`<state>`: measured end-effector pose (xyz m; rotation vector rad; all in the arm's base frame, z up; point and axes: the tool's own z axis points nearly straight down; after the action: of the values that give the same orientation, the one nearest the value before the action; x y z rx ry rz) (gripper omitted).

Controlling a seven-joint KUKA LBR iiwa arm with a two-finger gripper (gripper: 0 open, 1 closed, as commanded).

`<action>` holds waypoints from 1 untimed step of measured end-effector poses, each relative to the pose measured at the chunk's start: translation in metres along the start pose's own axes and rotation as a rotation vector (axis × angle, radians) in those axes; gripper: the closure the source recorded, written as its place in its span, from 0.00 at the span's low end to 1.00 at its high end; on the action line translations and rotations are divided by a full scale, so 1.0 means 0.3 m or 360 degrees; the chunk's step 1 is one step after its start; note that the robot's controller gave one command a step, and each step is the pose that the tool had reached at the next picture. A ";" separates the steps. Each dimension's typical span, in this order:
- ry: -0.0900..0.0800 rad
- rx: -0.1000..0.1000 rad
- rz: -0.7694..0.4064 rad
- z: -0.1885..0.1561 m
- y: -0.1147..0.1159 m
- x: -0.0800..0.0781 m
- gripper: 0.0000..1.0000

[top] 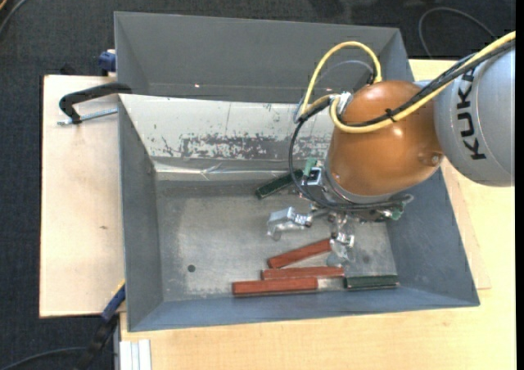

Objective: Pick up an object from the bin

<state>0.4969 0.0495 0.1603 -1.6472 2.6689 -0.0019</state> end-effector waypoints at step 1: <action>0.0009 -0.0012 -0.0010 0.314 -0.167 0.115 0.00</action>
Offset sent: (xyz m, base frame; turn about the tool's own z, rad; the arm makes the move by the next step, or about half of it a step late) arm 0.0299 -0.0515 -0.0903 -0.0127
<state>0.5266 -0.0037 0.0663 -1.6605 2.6711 0.0033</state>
